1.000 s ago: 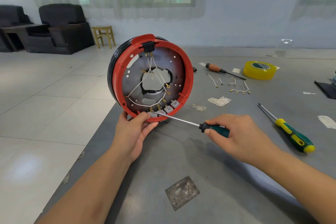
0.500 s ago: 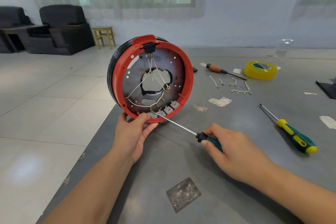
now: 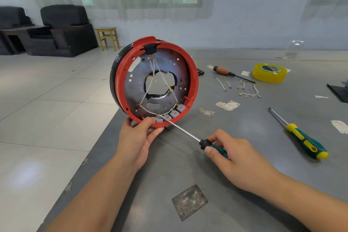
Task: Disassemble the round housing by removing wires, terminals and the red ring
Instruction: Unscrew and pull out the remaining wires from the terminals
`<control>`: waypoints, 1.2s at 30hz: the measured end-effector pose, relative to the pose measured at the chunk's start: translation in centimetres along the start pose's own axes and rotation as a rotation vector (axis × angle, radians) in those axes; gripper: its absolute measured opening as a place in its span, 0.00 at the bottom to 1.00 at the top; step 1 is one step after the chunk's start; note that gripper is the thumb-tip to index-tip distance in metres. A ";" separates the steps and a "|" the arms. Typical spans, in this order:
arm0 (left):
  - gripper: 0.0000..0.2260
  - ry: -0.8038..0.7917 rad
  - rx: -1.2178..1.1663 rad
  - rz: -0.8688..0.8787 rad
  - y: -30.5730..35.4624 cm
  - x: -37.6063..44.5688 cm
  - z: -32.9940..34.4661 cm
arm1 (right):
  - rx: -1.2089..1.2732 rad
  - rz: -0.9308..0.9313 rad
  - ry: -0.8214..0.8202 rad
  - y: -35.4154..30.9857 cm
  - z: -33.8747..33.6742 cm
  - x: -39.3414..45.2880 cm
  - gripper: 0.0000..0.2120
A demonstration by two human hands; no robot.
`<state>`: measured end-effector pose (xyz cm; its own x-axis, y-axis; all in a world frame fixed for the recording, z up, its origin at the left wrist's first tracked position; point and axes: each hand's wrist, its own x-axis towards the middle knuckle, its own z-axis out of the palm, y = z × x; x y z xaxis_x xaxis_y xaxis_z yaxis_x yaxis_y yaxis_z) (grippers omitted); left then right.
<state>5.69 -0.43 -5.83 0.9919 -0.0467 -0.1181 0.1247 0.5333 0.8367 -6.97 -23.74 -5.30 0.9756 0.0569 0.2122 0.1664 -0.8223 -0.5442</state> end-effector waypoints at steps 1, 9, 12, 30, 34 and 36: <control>0.18 -0.007 0.009 0.000 0.0 0.0 0.0 | -0.004 0.012 0.008 0.2 -0.3 0.2 0.06; 0.17 -0.051 0.031 -0.004 0.1 -0.2 0.0 | 0.015 0.005 0.050 1.7 -2.3 1.1 0.03; 0.17 -0.058 0.028 -0.011 0.1 -0.1 -0.1 | 0.037 -0.009 0.052 2.5 -2.8 1.5 0.04; 0.32 -0.058 -0.060 0.008 0.4 0.3 -0.4 | -0.335 -0.178 -0.035 6.3 -5.3 2.0 0.16; 0.33 -0.044 -0.069 0.002 0.3 0.3 -0.4 | -0.479 -0.182 -0.058 7.2 -5.7 2.4 0.16; 0.32 -0.044 -0.073 0.005 0.2 0.3 -0.4 | -0.521 -0.153 -0.030 7.7 -5.9 2.6 0.16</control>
<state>6.06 0.04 -5.90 0.9928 -0.0800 -0.0895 0.1195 0.5933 0.7960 -4.05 -33.23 -4.16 0.9508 0.2077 0.2299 0.2209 -0.9747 -0.0330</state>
